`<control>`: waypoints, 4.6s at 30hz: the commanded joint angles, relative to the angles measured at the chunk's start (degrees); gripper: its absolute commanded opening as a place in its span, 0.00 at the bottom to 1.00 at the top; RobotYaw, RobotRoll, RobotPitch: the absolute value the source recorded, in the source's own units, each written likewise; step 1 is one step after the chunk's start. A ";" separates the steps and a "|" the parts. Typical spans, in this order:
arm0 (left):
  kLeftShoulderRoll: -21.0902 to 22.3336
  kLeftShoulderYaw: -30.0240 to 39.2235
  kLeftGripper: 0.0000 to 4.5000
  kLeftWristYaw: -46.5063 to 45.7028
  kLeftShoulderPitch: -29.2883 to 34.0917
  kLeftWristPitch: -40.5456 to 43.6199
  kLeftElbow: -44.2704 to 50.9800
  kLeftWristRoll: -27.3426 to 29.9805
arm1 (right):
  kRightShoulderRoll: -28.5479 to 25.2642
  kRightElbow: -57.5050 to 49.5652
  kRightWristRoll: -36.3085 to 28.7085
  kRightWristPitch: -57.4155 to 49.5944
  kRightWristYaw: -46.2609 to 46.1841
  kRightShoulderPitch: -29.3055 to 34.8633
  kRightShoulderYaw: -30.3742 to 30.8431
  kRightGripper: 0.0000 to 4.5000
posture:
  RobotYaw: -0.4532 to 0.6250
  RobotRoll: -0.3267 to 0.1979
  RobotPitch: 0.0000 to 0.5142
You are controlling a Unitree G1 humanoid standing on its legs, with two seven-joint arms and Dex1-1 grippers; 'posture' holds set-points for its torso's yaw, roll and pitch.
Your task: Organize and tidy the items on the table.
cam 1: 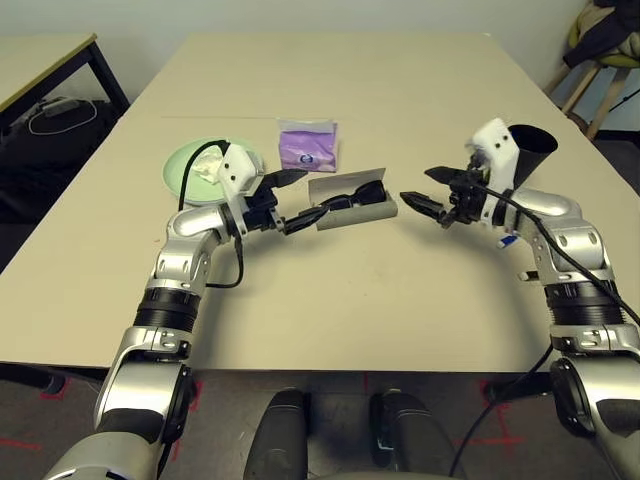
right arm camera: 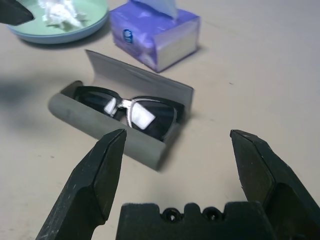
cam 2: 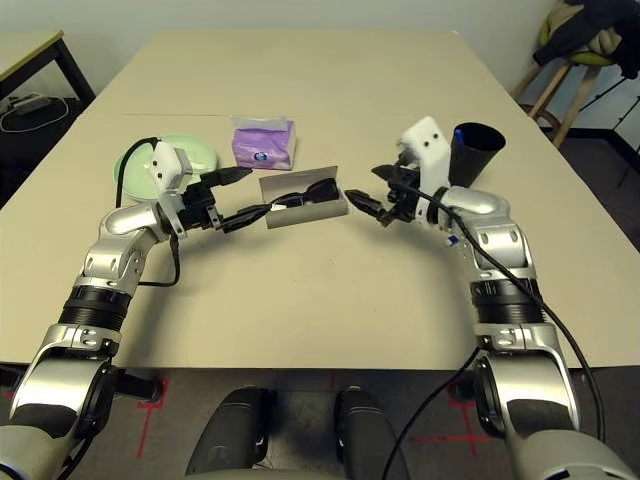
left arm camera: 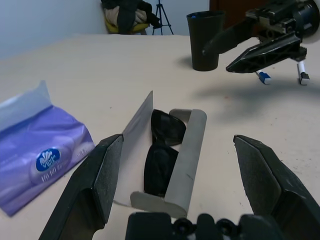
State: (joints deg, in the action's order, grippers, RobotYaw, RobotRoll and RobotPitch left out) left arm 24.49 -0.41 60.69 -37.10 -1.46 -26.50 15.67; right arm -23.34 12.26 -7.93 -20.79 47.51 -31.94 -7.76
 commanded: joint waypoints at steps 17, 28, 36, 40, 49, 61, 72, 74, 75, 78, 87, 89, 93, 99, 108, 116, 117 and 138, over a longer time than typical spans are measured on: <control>-2.95 1.62 0.61 -18.49 -7.47 -2.32 -21.17 -8.29 | -1.16 2.33 -5.83 18.13 -1.78 11.33 -0.98 1.00 | 0.54 0.62 0.15; -3.82 2.47 0.00 -32.18 -15.02 -1.53 -31.94 -12.19 | 0.44 5.53 -6.48 22.34 -0.95 10.22 0.68 1.00 | 0.54 0.62 0.17; -6.62 1.38 0.00 -33.24 -18.92 -3.40 -36.51 -13.80 | 0.10 3.50 -7.44 21.02 -1.17 10.81 0.62 1.00 | 0.52 0.62 0.19; -7.88 0.98 0.00 -28.15 -19.77 -5.45 -37.40 -13.61 | -0.21 3.00 -7.60 18.92 -1.59 10.63 0.77 1.00 | 0.51 0.62 0.21; -6.94 0.93 0.00 -23.14 -20.23 -8.77 -37.36 -14.42 | -0.61 2.39 -7.48 18.97 -1.74 8.97 1.02 1.00 | 0.51 0.62 0.30; -6.17 0.82 0.00 -24.00 -21.63 -9.12 -40.46 -16.11 | -1.23 -4.09 -8.43 15.11 -2.59 11.03 0.88 1.00 | 0.49 0.62 0.33; -6.89 1.44 0.00 -14.27 -20.78 -11.57 -38.57 -14.07 | -1.33 -5.27 -9.07 12.02 -3.23 10.84 0.64 1.00 | 0.49 0.62 0.32; -7.00 1.12 0.00 -10.24 -20.07 -12.31 -37.48 -13.50 | -1.27 -5.00 -9.22 11.79 -3.16 10.72 0.73 1.00 | 0.49 0.62 0.32; -7.04 1.04 0.00 -8.76 -19.80 -12.44 -37.07 -13.27 | -1.21 -4.88 -9.33 11.61 -3.20 10.70 0.75 1.00 | 0.49 0.62 0.32; -7.18 1.08 0.00 -5.38 -19.05 -12.40 -35.94 -12.61 | -0.93 -4.46 -9.48 11.62 -3.39 10.75 0.87 1.00 | 0.50 0.62 0.32; -6.79 0.00 0.00 2.94 -15.91 -10.13 -31.79 -12.00 | -0.90 -4.06 -9.92 10.70 -3.33 10.95 0.85 1.00 | 0.49 0.62 0.30; -6.51 -0.30 0.00 4.12 -15.36 -9.49 -30.95 -12.11 | -1.38 -3.62 -9.36 10.45 -3.25 10.84 1.13 1.00 | 0.49 0.62 0.30; -5.46 -1.11 0.00 5.64 -14.50 -8.16 -30.30 -12.57 | -1.53 -3.29 -9.12 10.80 -3.41 10.14 1.16 1.00 | 0.49 0.62 0.30; -3.73 -3.12 0.00 7.93 -13.43 -6.85 -29.50 -13.79 | -1.59 -3.98 -8.96 10.49 -3.94 9.15 1.36 1.00 | 0.49 0.62 0.29; -2.79 -1.26 0.00 7.02 -13.70 -4.76 -26.10 -10.74 | -1.92 -4.45 -8.78 10.38 -4.09 7.38 1.68 1.00 | 0.50 0.62 0.27; -3.11 1.09 0.31 11.95 -9.62 9.04 -4.67 0.09 | -11.74 -3.44 -10.57 1.36 7.51 4.19 4.59 1.00 | 0.51 0.62 0.25; -3.27 0.81 0.39 11.59 -8.61 9.03 -2.53 0.34 | -13.89 -2.35 -10.16 2.05 10.78 3.36 5.40 1.00 | 0.51 0.62 0.25; -5.15 -2.99 0.99 9.55 -1.06 11.44 9.73 2.78 | -36.18 30.45 25.99 43.38 35.89 -14.82 30.46 1.00 | 0.51 0.62 0.21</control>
State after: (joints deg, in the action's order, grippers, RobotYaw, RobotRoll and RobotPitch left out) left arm 19.13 -2.86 70.60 -38.08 9.92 -18.08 17.91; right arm -59.73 40.78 15.78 20.13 83.81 -45.98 21.68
